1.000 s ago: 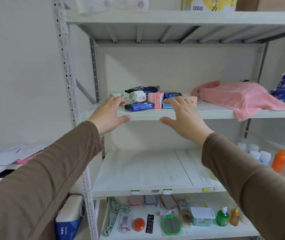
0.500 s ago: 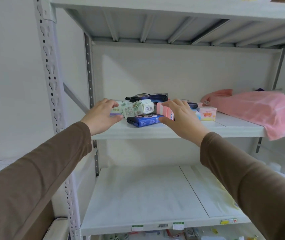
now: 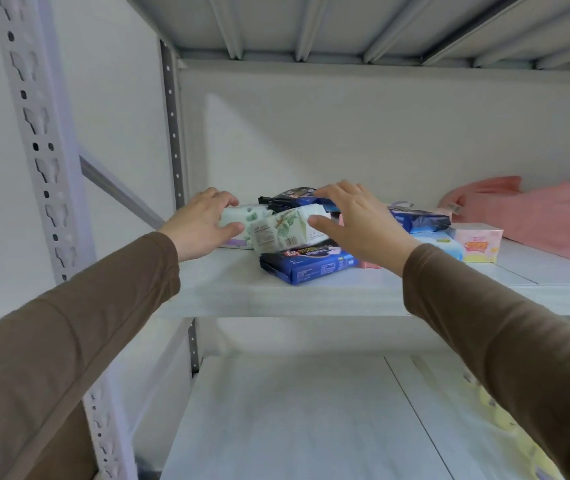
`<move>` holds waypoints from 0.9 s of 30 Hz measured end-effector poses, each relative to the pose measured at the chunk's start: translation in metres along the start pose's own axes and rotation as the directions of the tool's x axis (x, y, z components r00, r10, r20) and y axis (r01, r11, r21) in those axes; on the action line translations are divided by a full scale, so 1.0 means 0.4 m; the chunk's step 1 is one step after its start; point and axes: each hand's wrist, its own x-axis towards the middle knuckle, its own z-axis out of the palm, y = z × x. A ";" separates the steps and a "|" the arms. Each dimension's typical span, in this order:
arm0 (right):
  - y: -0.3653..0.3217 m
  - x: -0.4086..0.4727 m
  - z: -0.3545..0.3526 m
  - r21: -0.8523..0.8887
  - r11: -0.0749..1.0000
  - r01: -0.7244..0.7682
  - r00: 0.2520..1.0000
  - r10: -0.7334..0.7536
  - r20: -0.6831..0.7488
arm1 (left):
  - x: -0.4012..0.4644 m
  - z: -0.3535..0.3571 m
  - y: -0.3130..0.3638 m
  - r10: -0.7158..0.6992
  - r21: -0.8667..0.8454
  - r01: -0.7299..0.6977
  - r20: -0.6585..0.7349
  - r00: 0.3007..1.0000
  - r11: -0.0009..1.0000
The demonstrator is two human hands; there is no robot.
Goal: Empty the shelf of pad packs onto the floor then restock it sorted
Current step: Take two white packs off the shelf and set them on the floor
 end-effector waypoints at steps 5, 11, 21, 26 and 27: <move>0.025 0.099 0.039 0.030 0.997 0.074 0.997 -0.075 0.036 | 0.083 0.015 -0.036 0.007 0.065 -0.008 0.018 1.000 0.998; 0.036 0.165 0.075 -0.008 1.000 0.029 0.982 -0.027 0.185 | 0.158 0.040 -0.098 0.013 0.082 -0.020 0.082 0.997 0.996; 0.002 0.201 0.073 -0.108 0.994 0.008 0.907 0.038 0.420 | 0.241 0.072 -0.153 -0.009 0.085 -0.022 0.349 0.937 0.996; -0.005 0.213 0.070 -0.042 0.999 0.033 0.871 -0.008 0.491 | 0.253 0.080 -0.183 0.030 0.117 -0.084 0.403 0.915 0.990; -0.003 0.217 0.071 -0.038 0.998 0.055 0.864 -0.029 0.502 | 0.255 0.079 -0.193 0.021 0.142 -0.085 0.400 0.916 0.986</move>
